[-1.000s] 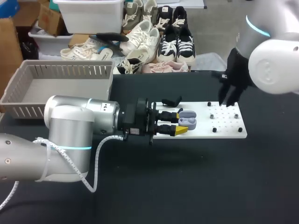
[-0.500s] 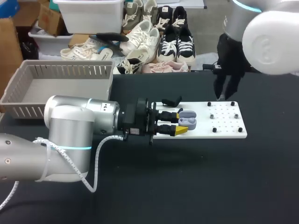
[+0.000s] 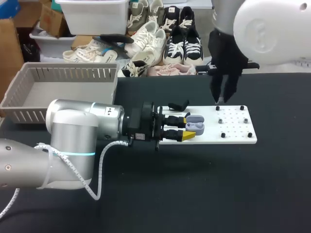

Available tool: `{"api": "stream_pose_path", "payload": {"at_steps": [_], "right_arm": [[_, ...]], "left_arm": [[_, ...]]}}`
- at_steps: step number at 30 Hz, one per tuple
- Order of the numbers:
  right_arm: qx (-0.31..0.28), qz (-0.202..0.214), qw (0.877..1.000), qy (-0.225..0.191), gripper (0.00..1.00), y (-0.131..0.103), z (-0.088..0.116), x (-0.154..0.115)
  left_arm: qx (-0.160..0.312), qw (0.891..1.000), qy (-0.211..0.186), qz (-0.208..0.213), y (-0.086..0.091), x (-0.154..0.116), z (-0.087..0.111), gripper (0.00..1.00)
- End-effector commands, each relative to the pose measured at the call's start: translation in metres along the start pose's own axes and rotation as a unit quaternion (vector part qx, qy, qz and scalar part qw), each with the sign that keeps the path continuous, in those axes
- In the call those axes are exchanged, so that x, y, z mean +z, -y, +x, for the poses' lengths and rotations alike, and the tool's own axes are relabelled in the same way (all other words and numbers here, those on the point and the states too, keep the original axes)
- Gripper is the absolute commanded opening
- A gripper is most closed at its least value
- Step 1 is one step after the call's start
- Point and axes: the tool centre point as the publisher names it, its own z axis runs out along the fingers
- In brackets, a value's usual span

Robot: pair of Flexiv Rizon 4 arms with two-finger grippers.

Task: Pick up each earbud case from the left stands, insert the matching earbuds, close the lid, and place the case in the box.

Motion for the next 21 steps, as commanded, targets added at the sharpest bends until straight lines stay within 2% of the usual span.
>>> {"api": "stream_pose_path", "payload": {"at_steps": [1, 14, 21], "right_arm": [[0.002, 0.002, 1.000, -0.001, 0.00, -0.001, 0.000, -0.001], [0.002, 0.002, 1.000, -0.001, 0.00, -0.001, 0.000, -0.001], [-0.025, -0.020, 0.999, 0.017, 0.00, -0.018, 0.012, -0.007]], "left_arm": [[0.000, 1.000, 0.001, 0.001, -0.001, 0.000, 0.001, 0.00], [0.000, 1.000, 0.001, 0.001, -0.001, 0.000, 0.001, 0.00], [0.000, 1.000, 0.001, 0.001, -0.001, 0.000, 0.001, 0.00]]}}
